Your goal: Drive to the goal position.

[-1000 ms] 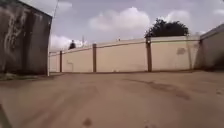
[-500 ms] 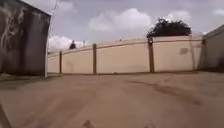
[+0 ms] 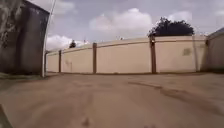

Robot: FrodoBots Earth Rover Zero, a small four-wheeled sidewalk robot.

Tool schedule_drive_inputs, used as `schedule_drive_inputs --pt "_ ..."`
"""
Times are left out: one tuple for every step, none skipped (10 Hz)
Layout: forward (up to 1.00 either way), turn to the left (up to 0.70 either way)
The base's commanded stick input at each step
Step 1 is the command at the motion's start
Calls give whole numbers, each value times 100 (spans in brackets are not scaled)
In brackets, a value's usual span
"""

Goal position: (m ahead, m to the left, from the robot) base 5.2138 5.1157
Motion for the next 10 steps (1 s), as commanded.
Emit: schedule_drive_inputs --pt "70 0" --pt "70 0" --pt "70 0" --pt "70 0" --pt "70 0" --pt "70 0" --pt "70 0" --pt "70 0" --pt "70 0" --pt "70 0"
